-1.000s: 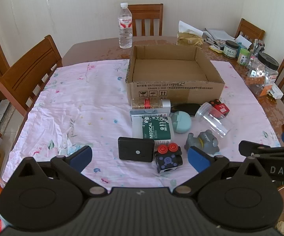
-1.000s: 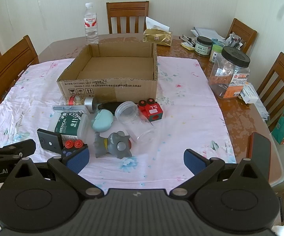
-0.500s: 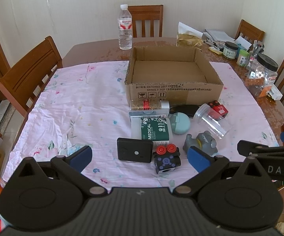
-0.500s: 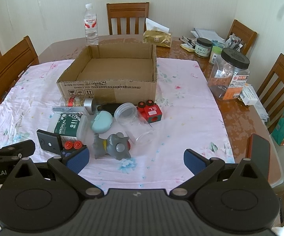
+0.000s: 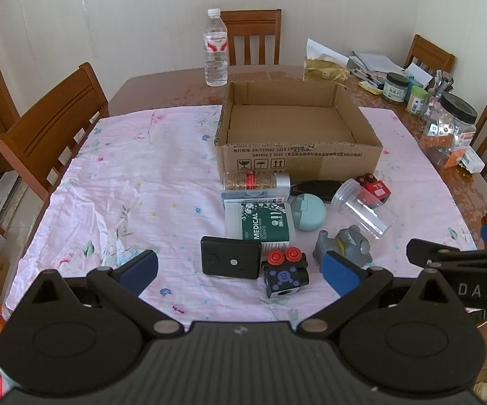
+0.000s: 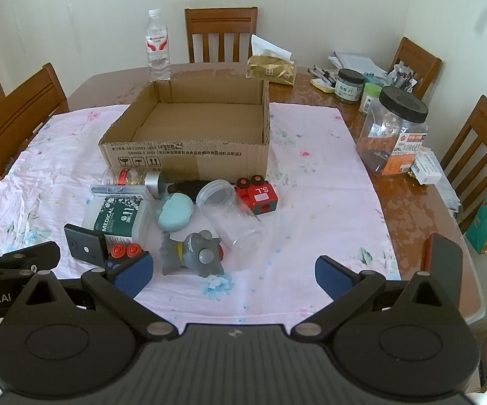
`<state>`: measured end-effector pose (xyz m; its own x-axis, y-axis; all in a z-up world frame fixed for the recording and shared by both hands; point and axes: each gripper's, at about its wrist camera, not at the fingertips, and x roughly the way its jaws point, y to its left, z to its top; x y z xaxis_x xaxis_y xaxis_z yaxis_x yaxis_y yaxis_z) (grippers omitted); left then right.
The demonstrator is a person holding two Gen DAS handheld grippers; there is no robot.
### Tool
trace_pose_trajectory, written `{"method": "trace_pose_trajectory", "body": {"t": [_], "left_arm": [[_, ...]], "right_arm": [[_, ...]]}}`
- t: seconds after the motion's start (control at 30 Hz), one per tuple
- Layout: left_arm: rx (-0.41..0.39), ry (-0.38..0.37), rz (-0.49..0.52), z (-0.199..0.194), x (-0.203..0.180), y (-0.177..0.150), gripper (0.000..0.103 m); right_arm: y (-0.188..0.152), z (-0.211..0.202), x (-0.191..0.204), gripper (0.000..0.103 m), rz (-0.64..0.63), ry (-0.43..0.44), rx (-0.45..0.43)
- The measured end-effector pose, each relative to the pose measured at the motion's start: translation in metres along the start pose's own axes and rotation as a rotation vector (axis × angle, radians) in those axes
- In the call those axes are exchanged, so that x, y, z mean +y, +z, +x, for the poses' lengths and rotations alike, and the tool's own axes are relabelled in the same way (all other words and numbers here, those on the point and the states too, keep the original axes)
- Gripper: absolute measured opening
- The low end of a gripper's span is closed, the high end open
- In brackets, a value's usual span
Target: Organize rigid objects
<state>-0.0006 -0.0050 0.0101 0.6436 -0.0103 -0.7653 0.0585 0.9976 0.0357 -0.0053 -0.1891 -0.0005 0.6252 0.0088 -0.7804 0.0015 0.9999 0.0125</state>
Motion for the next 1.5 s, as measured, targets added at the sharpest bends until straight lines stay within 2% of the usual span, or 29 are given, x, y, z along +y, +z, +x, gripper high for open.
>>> {"method": "trace_pose_trajectory", "body": {"t": [0.67,0.97,1.23,1.5], "left_arm": [[0.0,0.001,-0.012,-0.006,-0.006,0.005,0.103],[-0.013,-0.043,-0.016,0.0,-0.004,0.01,0.102],[-0.039,-0.062,0.036,0.021,0.0,0.006,0.102],[-0.007,-0.09,0.07,0.055,0.015,-0.009,0.103]], "right_arm": [[0.005,-0.004,-0.007,0.103,-0.007,0.006,-0.011],[0.012,-0.002,-0.009,0.103,-0.016,0.014,-0.016],[0.007,0.015,-0.007,0.103,-0.028,0.037,-0.018],[0.0,0.035,-0.009,0.103,0.0,0.056,-0.018]]}}
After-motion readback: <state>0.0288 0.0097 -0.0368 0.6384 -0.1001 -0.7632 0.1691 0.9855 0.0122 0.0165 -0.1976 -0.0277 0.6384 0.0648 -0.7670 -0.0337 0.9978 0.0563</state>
